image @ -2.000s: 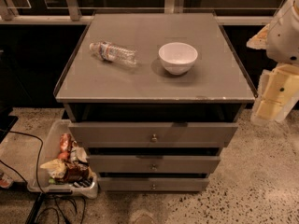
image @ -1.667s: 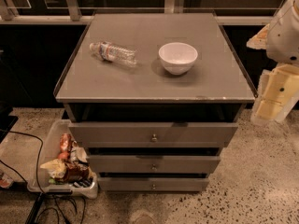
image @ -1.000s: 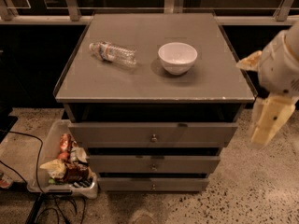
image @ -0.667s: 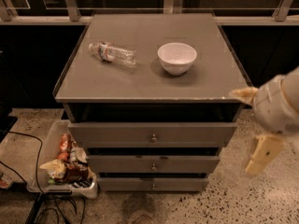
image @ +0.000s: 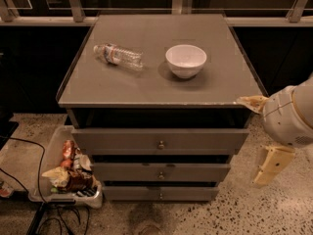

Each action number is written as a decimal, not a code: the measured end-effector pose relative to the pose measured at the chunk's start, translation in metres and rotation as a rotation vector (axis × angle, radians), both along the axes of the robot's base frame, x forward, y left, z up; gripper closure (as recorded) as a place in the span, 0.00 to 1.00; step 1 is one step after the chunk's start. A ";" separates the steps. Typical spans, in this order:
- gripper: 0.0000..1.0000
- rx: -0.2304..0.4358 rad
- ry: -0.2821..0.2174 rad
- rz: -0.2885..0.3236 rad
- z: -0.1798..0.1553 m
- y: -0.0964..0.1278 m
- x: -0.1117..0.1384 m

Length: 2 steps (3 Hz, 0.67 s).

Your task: Open middle drawer

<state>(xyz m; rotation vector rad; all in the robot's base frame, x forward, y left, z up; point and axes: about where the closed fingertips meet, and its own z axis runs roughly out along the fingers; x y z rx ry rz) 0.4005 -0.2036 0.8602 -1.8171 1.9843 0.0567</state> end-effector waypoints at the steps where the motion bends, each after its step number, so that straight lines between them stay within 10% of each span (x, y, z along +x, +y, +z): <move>1: 0.00 0.028 0.063 0.012 -0.033 0.012 0.001; 2: 0.00 0.061 0.113 0.018 -0.075 0.021 0.002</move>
Offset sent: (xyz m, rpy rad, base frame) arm 0.0180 0.0303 -0.1546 0.1239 0.1424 -0.0017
